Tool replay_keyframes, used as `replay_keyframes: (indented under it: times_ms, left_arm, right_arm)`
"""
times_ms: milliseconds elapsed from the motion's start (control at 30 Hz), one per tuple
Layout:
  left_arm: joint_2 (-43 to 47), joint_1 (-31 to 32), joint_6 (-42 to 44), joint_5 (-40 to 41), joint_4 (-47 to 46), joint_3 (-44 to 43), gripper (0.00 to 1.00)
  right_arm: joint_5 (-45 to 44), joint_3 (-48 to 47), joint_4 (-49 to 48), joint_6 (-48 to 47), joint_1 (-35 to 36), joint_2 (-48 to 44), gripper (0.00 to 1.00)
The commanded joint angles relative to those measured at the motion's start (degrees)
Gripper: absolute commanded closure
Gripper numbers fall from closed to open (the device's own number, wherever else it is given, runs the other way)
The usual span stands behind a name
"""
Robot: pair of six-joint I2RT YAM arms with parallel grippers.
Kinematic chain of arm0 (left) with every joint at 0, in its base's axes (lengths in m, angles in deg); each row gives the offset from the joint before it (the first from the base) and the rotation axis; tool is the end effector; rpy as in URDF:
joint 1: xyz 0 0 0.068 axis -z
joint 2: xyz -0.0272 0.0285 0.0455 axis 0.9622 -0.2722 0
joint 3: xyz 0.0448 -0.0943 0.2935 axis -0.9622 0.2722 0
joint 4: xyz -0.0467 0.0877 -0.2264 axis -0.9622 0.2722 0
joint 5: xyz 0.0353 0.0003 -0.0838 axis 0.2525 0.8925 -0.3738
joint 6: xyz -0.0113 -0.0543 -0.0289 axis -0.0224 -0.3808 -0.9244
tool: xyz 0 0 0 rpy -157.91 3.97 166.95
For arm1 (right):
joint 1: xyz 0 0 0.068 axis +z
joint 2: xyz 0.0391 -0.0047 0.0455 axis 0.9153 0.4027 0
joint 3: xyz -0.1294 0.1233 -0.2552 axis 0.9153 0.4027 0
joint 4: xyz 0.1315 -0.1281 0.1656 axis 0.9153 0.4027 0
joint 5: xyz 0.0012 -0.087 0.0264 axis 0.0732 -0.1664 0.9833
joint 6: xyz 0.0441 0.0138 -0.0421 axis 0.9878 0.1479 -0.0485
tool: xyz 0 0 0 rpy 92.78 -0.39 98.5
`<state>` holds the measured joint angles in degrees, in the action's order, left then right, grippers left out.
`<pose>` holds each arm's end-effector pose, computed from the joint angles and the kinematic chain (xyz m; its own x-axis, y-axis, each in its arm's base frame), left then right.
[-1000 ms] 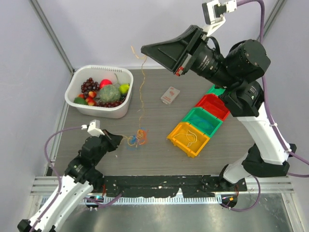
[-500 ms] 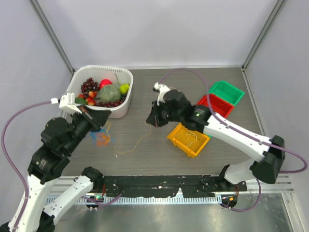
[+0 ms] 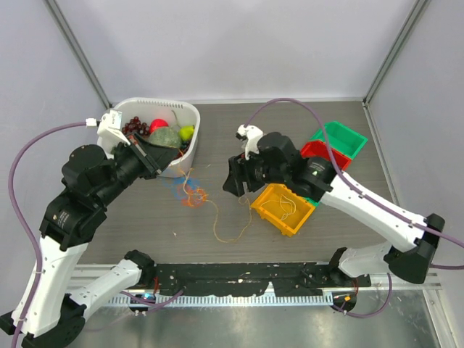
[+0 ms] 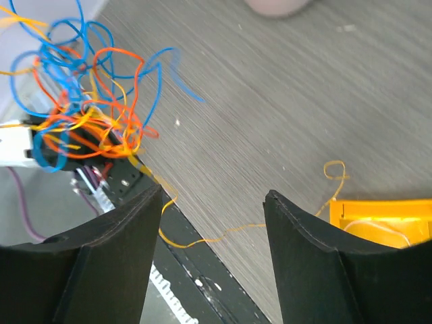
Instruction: Untangle the cables
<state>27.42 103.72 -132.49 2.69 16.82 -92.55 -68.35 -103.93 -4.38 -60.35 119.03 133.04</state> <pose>0.0825 -0.0485 0.4944 -0.4566 -0.5327 -0.7126 0.2872 0.6698 -0.6848 0.1620 0.2217 0.4002 -0.6159 -0.2504 -0.7470 -0.6753 0.6561 0.3369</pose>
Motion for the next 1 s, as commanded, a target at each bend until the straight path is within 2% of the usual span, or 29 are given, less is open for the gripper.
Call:
replay_keyframes:
  times_ms: [0,200,367,567,767,967]
  left_arm:
    - [-0.31,-0.16,-3.91,-2.99,-4.69,-0.02,1.00]
    - [0.13,-0.16,-5.93,-3.78,-4.69,0.07,1.00]
    - [0.40,-0.16,-6.46,-3.87,-4.07,0.16,1.00]
    - [0.84,-0.25,-9.44,-5.97,-7.67,2.09,1.00]
    - [1.36,-0.16,-11.64,-7.82,-10.66,3.58,1.00]
    - [1.36,-0.16,-11.91,-8.26,-10.05,3.32,1.00]
  right_arm:
    - [4.18,-2.99,-3.47,0.27,-0.21,-3.14,0.33]
    - [14.64,-2.46,-15.78,5.36,-0.04,-1.92,0.30]
    - [15.71,-1.23,-26.68,13.97,0.75,0.19,0.30]
    - [15.00,0.26,-30.64,16.44,0.84,1.86,0.31]
    - [14.91,0.62,-34.86,19.87,1.28,4.32,0.38]
    - [15.45,-1.67,-35.13,19.52,3.56,6.43,0.41]
